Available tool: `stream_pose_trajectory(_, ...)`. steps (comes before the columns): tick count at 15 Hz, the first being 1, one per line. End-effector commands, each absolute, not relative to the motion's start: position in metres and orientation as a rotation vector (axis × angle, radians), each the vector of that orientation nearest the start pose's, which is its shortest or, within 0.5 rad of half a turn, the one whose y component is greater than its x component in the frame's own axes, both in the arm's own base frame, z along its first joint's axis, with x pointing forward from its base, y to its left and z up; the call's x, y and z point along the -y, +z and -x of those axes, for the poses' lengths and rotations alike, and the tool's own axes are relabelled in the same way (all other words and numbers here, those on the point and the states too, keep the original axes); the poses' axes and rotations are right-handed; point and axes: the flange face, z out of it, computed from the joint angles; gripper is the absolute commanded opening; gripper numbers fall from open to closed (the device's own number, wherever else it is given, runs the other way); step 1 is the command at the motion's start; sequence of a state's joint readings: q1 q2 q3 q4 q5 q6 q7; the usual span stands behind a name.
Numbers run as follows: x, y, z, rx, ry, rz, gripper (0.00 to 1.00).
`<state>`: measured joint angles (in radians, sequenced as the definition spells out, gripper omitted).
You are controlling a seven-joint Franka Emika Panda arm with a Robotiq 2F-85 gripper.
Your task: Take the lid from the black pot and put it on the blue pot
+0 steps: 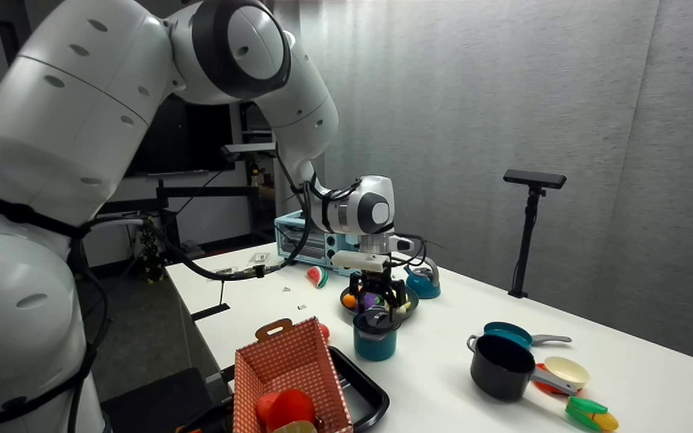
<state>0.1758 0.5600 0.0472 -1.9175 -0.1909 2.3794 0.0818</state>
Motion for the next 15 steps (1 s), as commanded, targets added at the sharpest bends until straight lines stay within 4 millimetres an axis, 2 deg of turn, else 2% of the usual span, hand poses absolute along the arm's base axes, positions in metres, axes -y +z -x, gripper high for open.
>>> stream_pose_trajectory(1, -0.131, 0.205, -0.602, 0.421, 0.142, 3.226, 1.0)
stream_pose_trajectory(5, -0.121, 0.242, -0.596, 0.386, 0.072, 3.217, 1.0)
stream_pose_trajectory(9, -0.094, 0.288, -0.58, 0.283, 0.008, 3.247, 1.0)
stream_pose_trajectory(11, -0.075, 0.307, -0.565, 0.194, -0.01, 3.266, 1.0)
stream_pose_trajectory(15, -0.033, 0.335, -0.52, -0.046, -0.027, 3.299, 1.0)
